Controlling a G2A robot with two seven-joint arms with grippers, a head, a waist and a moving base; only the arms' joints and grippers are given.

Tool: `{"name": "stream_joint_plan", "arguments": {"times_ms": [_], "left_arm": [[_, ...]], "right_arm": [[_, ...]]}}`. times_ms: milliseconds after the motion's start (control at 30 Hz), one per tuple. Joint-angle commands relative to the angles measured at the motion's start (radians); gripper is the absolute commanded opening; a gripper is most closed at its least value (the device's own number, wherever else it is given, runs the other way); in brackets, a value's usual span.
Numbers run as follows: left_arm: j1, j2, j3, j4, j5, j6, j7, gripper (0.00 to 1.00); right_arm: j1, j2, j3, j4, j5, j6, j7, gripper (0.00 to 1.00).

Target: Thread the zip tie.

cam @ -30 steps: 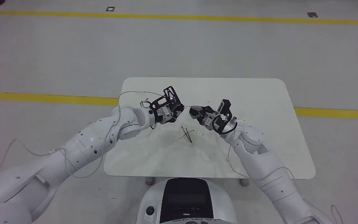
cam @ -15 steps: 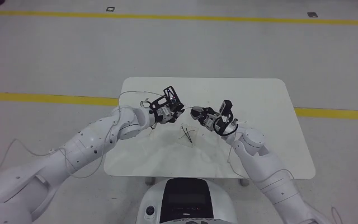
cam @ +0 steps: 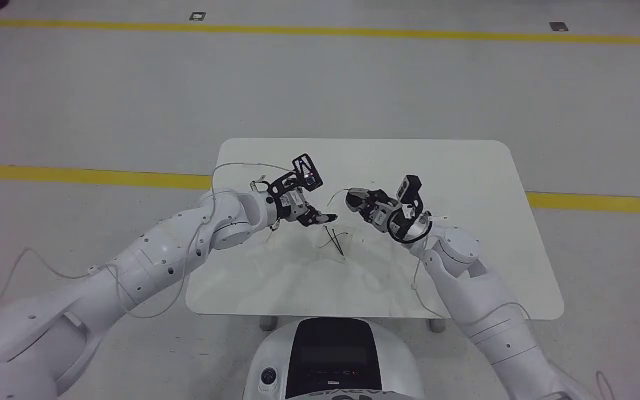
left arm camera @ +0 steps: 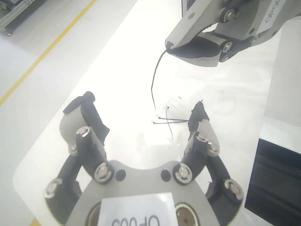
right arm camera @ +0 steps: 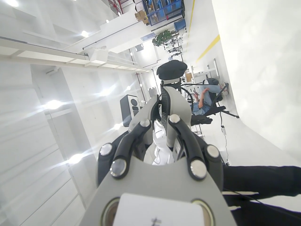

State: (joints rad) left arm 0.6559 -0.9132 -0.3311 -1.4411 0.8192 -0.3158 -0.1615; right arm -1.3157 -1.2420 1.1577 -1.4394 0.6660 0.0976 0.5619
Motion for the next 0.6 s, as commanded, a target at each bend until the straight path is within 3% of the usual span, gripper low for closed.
{"name": "stream_joint_plan", "arguments": {"times_ms": [0, 200, 267, 433, 567], "left_arm": [[0.000, 0.000, 0.000, 0.000, 0.000, 0.000, 0.000, 1.00], [0.003, 0.000, -0.001, 0.002, -0.006, 0.002, 0.003, 1.00], [0.015, 0.002, -0.018, 0.026, -0.044, -0.011, 0.006, 1.00], [0.049, 0.015, -0.045, 0.025, -0.278, -0.024, 0.098, 1.00], [0.048, 0.035, -0.029, 0.024, -0.434, -0.024, 0.108, 1.00]], "right_arm": [[0.000, 0.000, 0.000, 0.000, 0.001, 0.000, 0.000, 0.00], [-0.004, 0.001, 0.005, -0.011, -0.004, -0.020, 0.011, 0.00], [0.000, 0.005, 0.014, -0.008, -0.035, -0.040, 0.048, 0.00], [0.006, 0.013, 0.037, 0.001, -0.075, -0.069, 0.088, 0.00], [0.008, 0.016, 0.046, 0.006, -0.115, -0.087, 0.083, 0.00]]}}
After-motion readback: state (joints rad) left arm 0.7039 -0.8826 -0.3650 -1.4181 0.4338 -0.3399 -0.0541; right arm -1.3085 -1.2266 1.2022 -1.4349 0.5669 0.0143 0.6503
